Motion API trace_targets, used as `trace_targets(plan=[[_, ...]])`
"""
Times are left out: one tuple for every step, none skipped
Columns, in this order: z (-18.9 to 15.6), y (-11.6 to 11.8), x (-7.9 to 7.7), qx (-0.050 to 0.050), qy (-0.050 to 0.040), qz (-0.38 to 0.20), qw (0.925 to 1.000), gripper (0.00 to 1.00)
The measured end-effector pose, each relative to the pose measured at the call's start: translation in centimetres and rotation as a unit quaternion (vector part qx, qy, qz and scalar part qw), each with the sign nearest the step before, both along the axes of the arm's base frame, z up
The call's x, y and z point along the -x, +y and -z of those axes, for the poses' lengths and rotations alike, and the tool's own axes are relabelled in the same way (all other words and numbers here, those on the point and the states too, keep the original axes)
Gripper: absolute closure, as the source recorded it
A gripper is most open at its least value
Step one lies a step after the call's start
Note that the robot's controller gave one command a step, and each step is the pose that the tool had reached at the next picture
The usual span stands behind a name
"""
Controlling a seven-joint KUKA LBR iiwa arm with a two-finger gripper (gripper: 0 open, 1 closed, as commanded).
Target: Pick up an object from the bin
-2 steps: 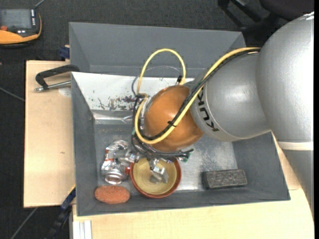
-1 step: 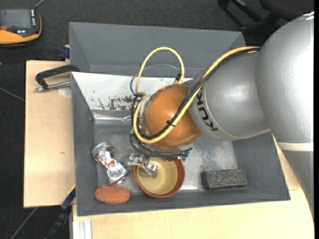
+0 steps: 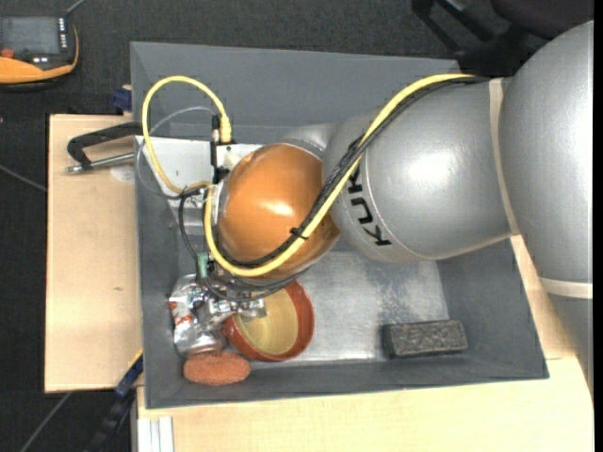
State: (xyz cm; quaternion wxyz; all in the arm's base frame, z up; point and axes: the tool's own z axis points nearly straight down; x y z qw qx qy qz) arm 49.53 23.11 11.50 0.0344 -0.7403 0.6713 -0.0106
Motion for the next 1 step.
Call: trace_targets(plan=[[-10.09,0.43,-5.66,-0.004,-0.0067,-0.009,0.9999,1.0]])
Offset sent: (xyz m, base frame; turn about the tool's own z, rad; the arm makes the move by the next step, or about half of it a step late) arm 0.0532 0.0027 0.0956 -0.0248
